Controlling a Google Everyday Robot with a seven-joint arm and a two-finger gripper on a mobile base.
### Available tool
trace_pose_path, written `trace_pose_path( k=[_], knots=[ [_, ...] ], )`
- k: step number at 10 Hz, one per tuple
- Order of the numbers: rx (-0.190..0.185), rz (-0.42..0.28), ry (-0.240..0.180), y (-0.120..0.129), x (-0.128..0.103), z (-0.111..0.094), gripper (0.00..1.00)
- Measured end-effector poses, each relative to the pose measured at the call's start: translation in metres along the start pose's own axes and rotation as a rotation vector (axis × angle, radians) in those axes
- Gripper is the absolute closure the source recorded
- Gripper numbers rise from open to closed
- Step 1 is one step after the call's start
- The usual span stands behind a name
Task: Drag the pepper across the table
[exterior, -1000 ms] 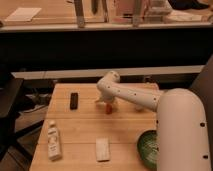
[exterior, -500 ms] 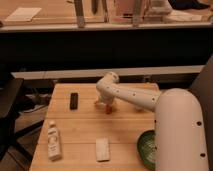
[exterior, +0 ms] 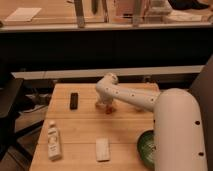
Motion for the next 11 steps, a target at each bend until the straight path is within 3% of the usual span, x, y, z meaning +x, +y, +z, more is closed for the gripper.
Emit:
trace_pose_path(
  k=[2, 5, 11],
  knots=[
    [0.003, 0.001, 0.002, -0.0011, -0.0002, -0.0001, 0.72],
    [0.001, 0.0, -0.002, -0.001, -0.002, -0.0054, 0.96],
    [0.007, -0.011, 0.003, -0.0032, -0.0015, -0.005, 0.96]
  ],
)
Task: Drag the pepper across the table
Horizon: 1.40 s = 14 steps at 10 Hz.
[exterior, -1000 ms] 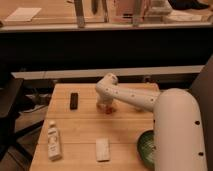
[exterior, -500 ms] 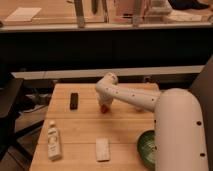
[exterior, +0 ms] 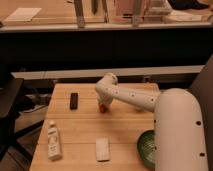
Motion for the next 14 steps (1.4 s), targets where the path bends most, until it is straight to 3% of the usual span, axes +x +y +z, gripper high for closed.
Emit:
trace_pose_path(
  k=[14],
  knots=[
    [0.017, 0.016, -0.002, 0.0075, 0.0037, 0.003, 0.96]
  ],
)
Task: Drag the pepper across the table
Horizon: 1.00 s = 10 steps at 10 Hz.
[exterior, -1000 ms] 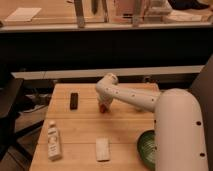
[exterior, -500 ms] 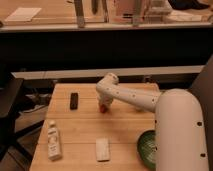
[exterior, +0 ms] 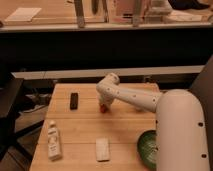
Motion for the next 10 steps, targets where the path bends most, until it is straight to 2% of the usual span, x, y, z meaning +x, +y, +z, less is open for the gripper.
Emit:
trace_pose_path(
  k=[10],
  knots=[
    [0.0, 0.002, -0.001, 0.0065, 0.0009, -0.003, 0.96]
  ],
)
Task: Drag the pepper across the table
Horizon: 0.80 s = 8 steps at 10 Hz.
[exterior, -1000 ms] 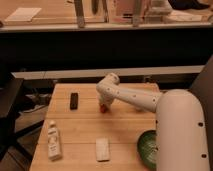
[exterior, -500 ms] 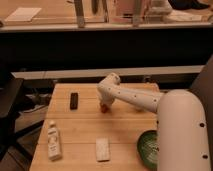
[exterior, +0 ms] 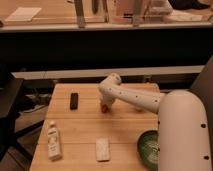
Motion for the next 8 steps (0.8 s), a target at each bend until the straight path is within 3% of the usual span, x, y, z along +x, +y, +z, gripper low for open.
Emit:
trace_pose_path(
  k=[8],
  knots=[
    [0.013, 0.007, -0.002, 0.0059, 0.0017, 0.0008, 0.96]
  ],
)
